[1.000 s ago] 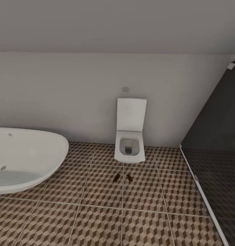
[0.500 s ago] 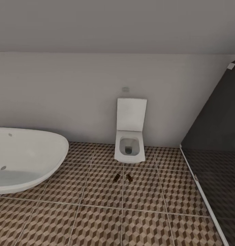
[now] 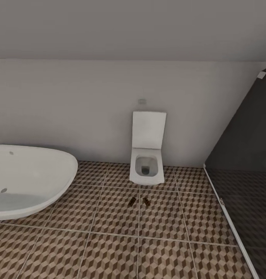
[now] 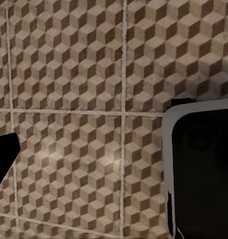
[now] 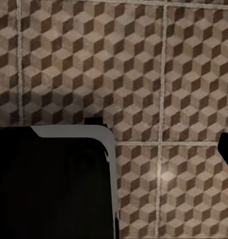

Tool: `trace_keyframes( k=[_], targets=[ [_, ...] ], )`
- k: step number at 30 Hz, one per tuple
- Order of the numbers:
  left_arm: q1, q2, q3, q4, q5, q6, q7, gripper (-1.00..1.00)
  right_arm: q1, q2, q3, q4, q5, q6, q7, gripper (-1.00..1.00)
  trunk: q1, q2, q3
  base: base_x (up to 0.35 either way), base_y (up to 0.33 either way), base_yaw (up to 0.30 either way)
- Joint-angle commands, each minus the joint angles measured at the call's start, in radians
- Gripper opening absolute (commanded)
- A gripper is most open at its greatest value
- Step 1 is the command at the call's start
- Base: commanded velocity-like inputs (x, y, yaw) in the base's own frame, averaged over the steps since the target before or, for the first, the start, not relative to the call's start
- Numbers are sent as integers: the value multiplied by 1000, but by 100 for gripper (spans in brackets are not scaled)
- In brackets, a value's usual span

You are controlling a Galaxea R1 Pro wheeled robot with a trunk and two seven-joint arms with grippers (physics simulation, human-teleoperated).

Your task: Take the four mousetraps from the cabinet in the bathroom and place them on the bathroom floor. Make sure all four end up on the same floor surface, and ensure that at least two of them are either under or directly next to the same bathroom sink.

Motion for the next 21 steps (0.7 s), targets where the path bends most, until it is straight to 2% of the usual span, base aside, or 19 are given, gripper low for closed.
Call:
trace_keyframes(
  k=[1,3,4,6,7,13,14,21],
  targets=[
    [-1,-1,-7,1,6,41,4,100,0,1,8,0,-9,10,-2,100,0,-2,-2,0,0,0],
    [-1,-1,-2,0,16,90,4,100,0,2,8,0,-10,19,-3,100,0,-2,-2,0,0,0],
    [-1,-2,9,0,34,135,3,100,0,3,8,0,-11,26,-6,100,0,-2,-2,0,0,0],
    [-1,-2,27,-1,60,171,3,100,0,4,8,0,-11,36,-14,100,0,-2,-2,0,0,0],
    [-1,-2,48,-1,86,195,2,100,0,5,8,1,-12,55,-27,100,0,-2,-2,0,0,0],
    [-1,-3,83,-1,133,228,1,100,0,5,7,1,-12,162,-55,100,0,-2,-2,0,0,0],
    [-1,-3,88,-1,140,233,2,100,0,5,7,1,-13,203,-58,100,0,-2,-2,0,0,0],
    [-1,-4,95,1,150,241,2,100,0,8,7,-1,-15,288,-63,100,0,-2,-2,0,0,0]
  ],
)
